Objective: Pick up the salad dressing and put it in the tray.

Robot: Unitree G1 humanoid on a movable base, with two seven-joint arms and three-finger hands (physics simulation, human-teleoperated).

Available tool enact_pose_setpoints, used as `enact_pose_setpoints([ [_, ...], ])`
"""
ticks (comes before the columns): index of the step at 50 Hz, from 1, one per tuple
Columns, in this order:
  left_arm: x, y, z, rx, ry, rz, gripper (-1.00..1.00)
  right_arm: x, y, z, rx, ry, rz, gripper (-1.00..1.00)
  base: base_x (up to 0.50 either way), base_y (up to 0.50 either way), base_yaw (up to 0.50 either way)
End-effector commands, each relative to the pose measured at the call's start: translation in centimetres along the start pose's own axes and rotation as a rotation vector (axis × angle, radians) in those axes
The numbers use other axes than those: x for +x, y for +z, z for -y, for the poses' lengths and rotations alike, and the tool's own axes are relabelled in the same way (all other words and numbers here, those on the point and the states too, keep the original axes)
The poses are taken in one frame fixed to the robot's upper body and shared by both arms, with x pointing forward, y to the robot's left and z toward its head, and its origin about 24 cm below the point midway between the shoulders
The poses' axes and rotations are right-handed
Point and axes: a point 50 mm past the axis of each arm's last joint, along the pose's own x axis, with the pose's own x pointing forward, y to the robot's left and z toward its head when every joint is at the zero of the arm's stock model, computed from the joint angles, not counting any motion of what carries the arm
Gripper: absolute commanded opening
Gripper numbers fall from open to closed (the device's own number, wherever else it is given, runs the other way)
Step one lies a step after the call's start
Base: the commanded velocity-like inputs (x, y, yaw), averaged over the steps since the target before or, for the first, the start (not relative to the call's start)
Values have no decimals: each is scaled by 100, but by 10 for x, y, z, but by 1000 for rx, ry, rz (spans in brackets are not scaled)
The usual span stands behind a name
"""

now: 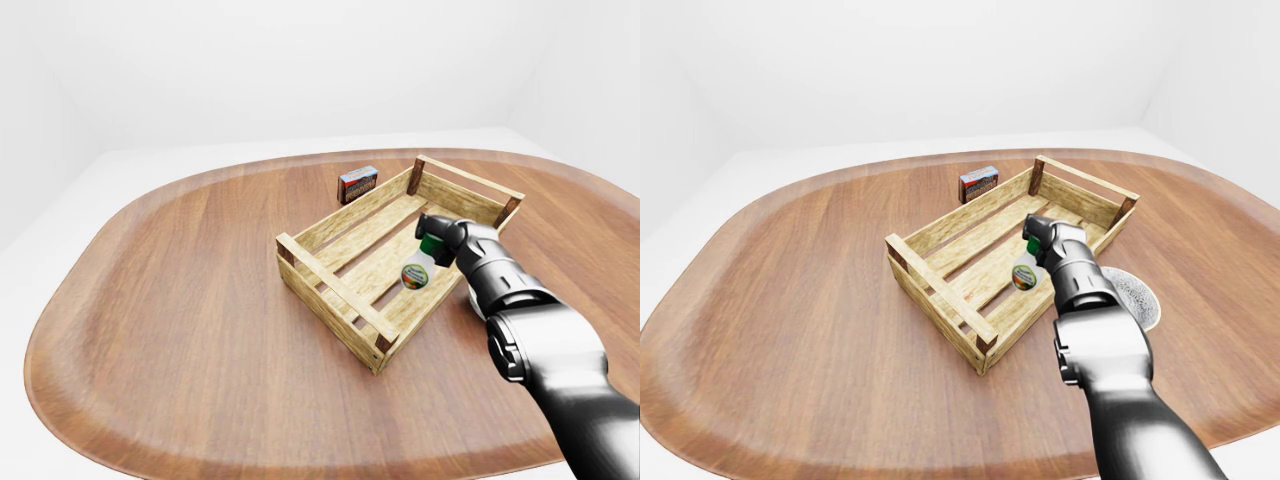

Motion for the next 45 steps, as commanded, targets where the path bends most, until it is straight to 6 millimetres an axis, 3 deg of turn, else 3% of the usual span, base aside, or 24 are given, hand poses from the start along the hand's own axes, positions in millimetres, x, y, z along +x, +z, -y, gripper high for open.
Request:
enact_pose_setpoints([
  [1,0,-1,1,1,-3,-2,100,0,-6,5,-142,-98,-58,-98,0,0,0],
  [10,0,-6,3,5,-8,-20,100,-2,-10,11,-158,-86,-77,-97,0,0,0],
  [19,0,-5,2,4,-7,-19,100,-3,3,14,-166,-72,-55,-98,0,0,0],
  [45,-1,-6,4,6,-10,-19,100,7,-13,-28,-95,22,-66,-96,0,0,0],
])
